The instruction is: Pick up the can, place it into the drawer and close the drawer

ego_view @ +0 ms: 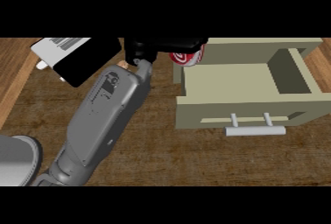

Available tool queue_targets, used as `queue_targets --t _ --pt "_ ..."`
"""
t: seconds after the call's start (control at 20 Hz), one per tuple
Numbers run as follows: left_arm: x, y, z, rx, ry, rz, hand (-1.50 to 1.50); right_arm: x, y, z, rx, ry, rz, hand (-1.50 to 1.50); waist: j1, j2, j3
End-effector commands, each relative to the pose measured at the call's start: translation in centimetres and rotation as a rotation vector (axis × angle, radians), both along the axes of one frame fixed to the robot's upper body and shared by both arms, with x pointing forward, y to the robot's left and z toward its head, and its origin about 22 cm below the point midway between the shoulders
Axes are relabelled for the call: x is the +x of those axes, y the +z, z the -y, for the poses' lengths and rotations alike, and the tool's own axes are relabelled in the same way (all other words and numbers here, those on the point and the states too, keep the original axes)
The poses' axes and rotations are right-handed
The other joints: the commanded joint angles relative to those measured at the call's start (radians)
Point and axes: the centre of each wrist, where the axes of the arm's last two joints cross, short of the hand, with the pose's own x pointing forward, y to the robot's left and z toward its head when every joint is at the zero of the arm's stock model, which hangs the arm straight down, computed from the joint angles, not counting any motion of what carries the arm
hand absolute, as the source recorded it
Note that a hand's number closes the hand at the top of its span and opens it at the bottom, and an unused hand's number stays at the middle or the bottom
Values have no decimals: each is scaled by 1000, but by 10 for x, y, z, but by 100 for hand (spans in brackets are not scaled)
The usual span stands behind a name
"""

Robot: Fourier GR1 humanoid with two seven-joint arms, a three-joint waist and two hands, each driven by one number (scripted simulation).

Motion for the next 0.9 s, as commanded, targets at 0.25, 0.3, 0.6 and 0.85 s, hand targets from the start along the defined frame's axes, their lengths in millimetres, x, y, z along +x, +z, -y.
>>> queue_targets --t 0.25,0.3,0.6,0.85 --pt "15 29 32 18 -30 8 150 9 -2 -9 -15 7 4 -150 2 1 0" --pt "24 20 32 7 3 -11 150 0 -4 -2 -15 26 0 -150 -15 4 0" --pt "25 24 57 53 7 -37 150 -2 -3 -4 2 34 4 -150 -38 7 1" --pt "22 34 72 53 -10 -32 150 9 14 -3 -17 34 22 -150 -37 7 1"
